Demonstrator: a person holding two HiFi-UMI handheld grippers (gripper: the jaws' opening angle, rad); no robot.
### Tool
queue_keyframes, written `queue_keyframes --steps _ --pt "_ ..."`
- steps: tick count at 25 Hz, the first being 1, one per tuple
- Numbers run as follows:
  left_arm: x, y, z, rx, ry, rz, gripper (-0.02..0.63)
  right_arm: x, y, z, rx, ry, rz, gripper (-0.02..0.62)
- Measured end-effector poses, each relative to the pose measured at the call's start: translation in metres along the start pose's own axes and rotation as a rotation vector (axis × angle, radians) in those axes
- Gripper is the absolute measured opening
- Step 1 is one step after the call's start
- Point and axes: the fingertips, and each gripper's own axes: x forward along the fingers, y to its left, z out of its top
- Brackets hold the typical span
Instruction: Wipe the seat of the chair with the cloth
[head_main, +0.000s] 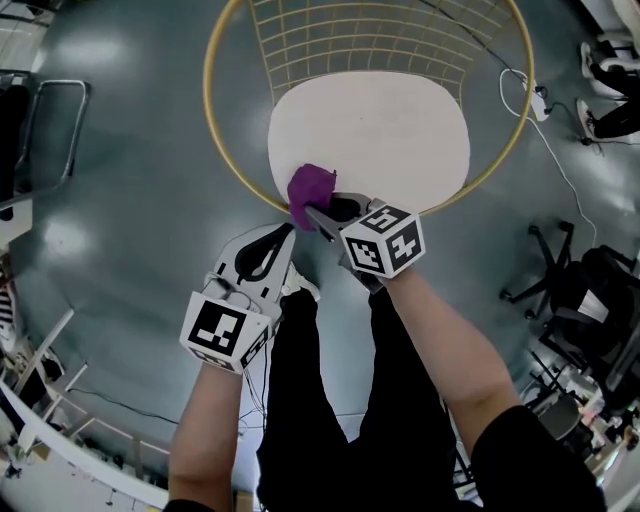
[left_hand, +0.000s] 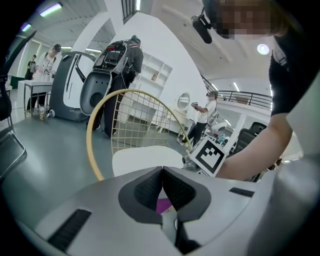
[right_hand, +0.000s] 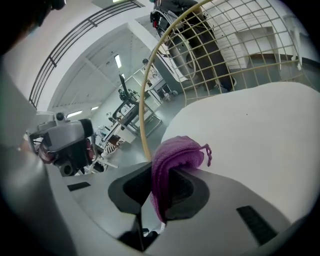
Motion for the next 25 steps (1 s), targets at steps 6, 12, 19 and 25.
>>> queue_keyframes --steps 6,12,19,25 --pt "0.002 0.007 -0.010 -0.010 0.006 0.011 0.017 0.011 -0.021 -0.003 0.011 0.048 -0.090 0.071" --pt "0.009 0.004 -0.013 -0.023 0.013 0.010 0.017 0.011 -0.025 -0.002 -0.014 0.077 -0.124 0.071" --pt "0.017 -0.004 -0.013 -0.018 0.022 0.002 0.017 0.006 -0.033 -0.004 -0.015 0.091 -0.152 0.071" --pt "0.025 -0.009 -0.011 -0.015 0.029 -0.005 0.017 -0.005 -0.051 -0.009 0.003 0.098 -0.185 0.071"
